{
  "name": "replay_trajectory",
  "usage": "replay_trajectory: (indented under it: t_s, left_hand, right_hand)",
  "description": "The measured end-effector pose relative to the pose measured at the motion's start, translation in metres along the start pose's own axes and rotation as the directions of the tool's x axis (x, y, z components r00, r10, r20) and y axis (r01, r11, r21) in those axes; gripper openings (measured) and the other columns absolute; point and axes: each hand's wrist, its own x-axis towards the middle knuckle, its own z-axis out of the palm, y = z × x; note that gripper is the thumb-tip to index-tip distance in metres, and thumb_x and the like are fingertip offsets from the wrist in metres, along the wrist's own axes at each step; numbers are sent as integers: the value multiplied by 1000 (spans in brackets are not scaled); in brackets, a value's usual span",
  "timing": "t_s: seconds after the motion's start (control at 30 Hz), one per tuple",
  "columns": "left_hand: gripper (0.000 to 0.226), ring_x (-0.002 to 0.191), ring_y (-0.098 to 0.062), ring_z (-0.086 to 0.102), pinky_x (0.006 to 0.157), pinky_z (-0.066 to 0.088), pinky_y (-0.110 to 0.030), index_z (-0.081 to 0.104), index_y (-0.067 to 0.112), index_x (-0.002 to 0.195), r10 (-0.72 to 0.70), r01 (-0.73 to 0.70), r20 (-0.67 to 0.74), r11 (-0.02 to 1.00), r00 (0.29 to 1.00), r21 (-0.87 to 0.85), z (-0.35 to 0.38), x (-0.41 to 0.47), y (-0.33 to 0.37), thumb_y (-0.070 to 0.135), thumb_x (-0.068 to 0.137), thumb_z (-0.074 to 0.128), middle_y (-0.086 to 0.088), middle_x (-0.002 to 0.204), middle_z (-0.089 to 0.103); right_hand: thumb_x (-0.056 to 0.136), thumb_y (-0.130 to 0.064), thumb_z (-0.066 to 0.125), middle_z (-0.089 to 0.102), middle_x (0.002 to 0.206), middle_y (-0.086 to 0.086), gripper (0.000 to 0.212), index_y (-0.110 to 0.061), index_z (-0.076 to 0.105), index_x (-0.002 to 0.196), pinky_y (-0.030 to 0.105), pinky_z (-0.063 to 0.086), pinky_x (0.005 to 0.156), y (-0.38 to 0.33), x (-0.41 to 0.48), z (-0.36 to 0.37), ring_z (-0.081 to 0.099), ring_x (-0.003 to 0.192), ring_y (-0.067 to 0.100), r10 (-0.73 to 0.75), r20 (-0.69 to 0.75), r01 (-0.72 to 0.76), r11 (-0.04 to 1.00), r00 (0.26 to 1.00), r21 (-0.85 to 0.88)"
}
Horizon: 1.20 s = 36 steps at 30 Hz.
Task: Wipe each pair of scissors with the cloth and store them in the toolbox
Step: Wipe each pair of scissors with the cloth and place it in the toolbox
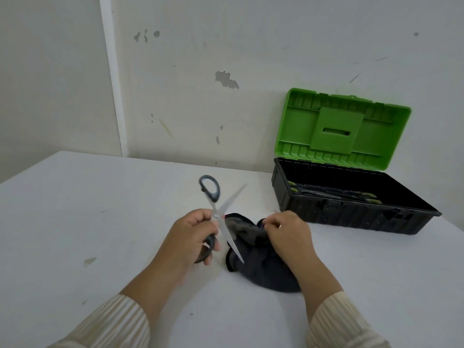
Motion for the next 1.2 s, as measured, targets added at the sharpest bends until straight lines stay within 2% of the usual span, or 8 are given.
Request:
replay_trajectory:
  t_s: [0.17,0.3,0.57,0.63,0.7,0.9,1.03,1.2]
  left_hand:
    - [19,57,-13,56,64,46,-27,65,9,85,-108,-27,-210,831,972,-555,-11,9,7,2,92,49,-3,59,59]
    - [18,63,-12,53,66,41,-25,63,11,83,-199,1,-207,723,958,-691,-8,12,6,10,93,49,0,54,62]
    - [15,68,-18,54,68,45,-31,57,13,79,-149,32,-119,747,982,-664,0,10,6,13,93,52,-5,73,57]
    - [9,70,-16,57,69,48,-29,58,14,84,-159,-18,-183,706,970,-708,-17,17,11,16,92,56,-5,77,60]
    - [5,70,-15,60,58,53,-26,62,12,92,-163,-4,-224,799,961,-601,-30,20,11,13,91,58,-5,80,63]
    - [19,73,-15,68,56,55,-20,69,8,102,-140,142,23,979,990,-146,-10,5,5,3,92,54,-2,78,72]
    - [21,74,-12,72,62,57,-21,72,10,99,-157,176,121,971,980,-160,1,-2,2,4,93,52,-2,82,74]
    - [22,75,-14,72,64,58,-22,73,9,94,-140,147,66,980,988,-131,4,-3,1,3,94,51,-4,80,74]
  right_hand:
    - [81,-9,55,56,86,-7,21,-18,72,75,5,39,68,-33,-16,3,53,80,4,-125,134,102,981,983,166]
    - [85,-20,61,66,79,-13,12,-24,70,80,4,41,63,-74,-42,9,58,73,-6,-189,268,11,835,945,550]
    - [86,-3,55,49,42,-13,13,0,67,86,10,29,39,-74,-42,8,37,36,0,-39,424,-264,731,905,630]
    - [86,-4,56,49,43,-11,13,1,68,83,13,27,37,-66,-36,-3,34,34,2,-12,442,-288,743,897,604]
    - [86,-5,56,53,44,-10,14,-6,70,83,13,29,35,-61,-31,-10,37,32,2,25,434,-314,729,901,608]
    - [88,-10,57,57,53,-4,14,-16,70,89,19,40,40,-50,-22,-14,45,44,8,128,299,-302,688,946,660]
    - [88,-10,56,58,58,-1,13,-14,68,90,20,44,43,-48,-22,-11,47,45,7,112,297,-289,694,948,660]
    - [87,-12,58,58,63,4,11,-12,68,92,21,45,44,-47,-24,-3,49,46,8,99,330,-296,720,939,628]
